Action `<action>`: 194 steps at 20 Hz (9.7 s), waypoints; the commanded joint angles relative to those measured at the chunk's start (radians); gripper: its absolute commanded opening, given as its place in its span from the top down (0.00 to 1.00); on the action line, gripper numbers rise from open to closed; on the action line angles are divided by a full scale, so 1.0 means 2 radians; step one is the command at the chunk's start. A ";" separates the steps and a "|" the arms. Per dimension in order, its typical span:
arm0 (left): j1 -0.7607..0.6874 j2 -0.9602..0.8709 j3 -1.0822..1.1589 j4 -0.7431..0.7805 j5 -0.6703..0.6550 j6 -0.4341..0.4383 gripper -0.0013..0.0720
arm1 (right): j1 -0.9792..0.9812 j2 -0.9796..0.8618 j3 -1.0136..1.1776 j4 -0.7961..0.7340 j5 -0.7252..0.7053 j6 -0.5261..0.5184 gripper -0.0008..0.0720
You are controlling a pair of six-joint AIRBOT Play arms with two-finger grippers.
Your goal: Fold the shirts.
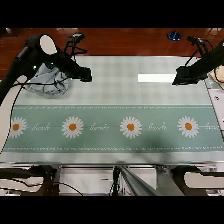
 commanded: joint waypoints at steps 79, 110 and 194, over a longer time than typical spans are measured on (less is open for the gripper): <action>-0.049 0.080 0.032 0.023 -0.040 0.014 0.38 | 0.000 0.000 0.000 -0.072 -0.019 -0.025 0.57; 0.020 -0.027 -0.328 -0.344 0.093 0.091 0.27 | 0.000 0.000 0.000 -0.069 -0.025 -0.026 0.57; 0.169 0.537 -0.010 0.019 -0.297 -0.085 0.96 | -0.066 0.406 0.038 0.073 0.119 0.130 0.96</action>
